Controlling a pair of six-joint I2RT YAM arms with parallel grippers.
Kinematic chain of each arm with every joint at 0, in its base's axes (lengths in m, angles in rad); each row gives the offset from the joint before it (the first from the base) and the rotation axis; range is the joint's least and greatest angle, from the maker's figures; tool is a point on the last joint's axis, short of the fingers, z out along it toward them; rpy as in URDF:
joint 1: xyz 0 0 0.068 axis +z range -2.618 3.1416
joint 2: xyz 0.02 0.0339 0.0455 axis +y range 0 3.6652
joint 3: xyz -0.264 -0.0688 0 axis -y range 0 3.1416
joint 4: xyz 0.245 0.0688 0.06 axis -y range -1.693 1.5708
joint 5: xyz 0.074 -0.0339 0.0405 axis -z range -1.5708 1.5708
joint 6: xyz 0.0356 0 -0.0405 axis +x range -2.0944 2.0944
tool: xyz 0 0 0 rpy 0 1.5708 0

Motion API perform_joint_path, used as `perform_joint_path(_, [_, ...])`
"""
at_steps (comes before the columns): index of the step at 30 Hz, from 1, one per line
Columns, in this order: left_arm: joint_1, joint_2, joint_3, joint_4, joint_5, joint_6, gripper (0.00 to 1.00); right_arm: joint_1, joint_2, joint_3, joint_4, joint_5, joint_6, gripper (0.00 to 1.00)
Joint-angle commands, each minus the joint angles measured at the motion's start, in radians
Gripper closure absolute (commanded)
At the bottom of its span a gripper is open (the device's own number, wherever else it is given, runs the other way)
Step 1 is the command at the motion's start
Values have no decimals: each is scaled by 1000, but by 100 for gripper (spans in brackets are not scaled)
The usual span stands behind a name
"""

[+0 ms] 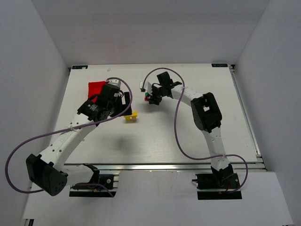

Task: Build the wood block tower

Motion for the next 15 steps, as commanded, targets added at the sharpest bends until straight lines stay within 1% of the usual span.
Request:
perform_joint_path(1, [5,-31,4,-10,-18,7,2,-1,39,55,-47,0,23,47])
perform_joint_path(4, [5,-37,3,-13,-20,5,2,-1,39,55,-55,-3,25,50])
perform_joint_path(6, [7,-40,1,-12,-23,2,2,-1,38,44,-54,0,23,56])
perform_joint_path(9, [7,-40,3,-16,-24,1,2,-1,36,33,-54,0,36,72])
perform_joint_path(10, [7,-40,1,-18,-24,-2,2,-1,30,30,-54,0,42,82])
perform_joint_path(11, [7,-40,3,-19,-24,-4,2,-1,24,27,-52,-2,53,88])
perform_joint_path(13, [7,-42,7,-18,-18,-5,2,-4,-17,-8,-51,-8,59,96])
perform_joint_path(14, [5,-42,10,-15,-12,-5,2,-6,-42,-34,-34,-8,71,98])
perform_joint_path(15, [7,-43,12,-12,-3,-4,2,-6,-69,-103,13,-8,94,99])
